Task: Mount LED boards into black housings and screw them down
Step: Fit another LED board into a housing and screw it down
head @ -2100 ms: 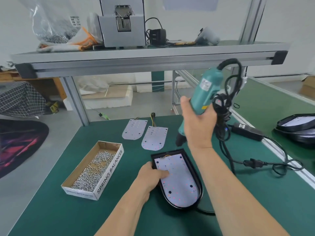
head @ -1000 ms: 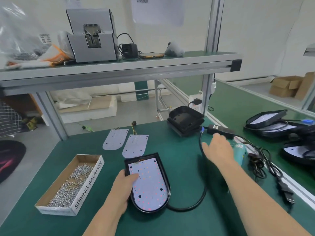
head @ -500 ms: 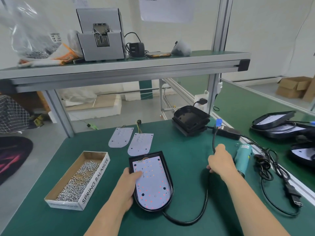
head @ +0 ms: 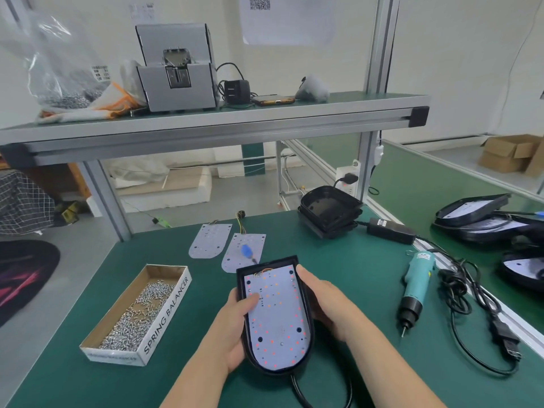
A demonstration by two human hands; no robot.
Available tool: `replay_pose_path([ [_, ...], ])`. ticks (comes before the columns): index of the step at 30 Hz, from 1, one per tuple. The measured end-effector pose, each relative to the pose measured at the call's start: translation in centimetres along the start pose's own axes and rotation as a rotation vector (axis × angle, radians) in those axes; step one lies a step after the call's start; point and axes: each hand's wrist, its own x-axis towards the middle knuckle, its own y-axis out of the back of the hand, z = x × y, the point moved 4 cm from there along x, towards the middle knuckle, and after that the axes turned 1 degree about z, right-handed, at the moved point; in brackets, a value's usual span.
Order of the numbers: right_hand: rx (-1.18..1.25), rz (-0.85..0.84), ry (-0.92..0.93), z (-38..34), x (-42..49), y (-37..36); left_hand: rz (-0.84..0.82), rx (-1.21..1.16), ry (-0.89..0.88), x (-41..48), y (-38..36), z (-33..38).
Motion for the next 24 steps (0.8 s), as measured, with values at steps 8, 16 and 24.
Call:
replay_pose_path([
  [8,0.199,-0.228,0.029,0.5,-0.4,0.5,-0.046,0.058,-0.012,0.2,-0.2,-0.4],
  [16,0.046,-0.012,0.004,-0.6,-0.3,0.9,-0.131,0.047,0.056,0.3,-1.9,0.0],
  [24,0.245,0.306,0.25,-5.8,-1.8,9.4,0.134,0.2,-0.283,1.5,-0.9,-1.3],
])
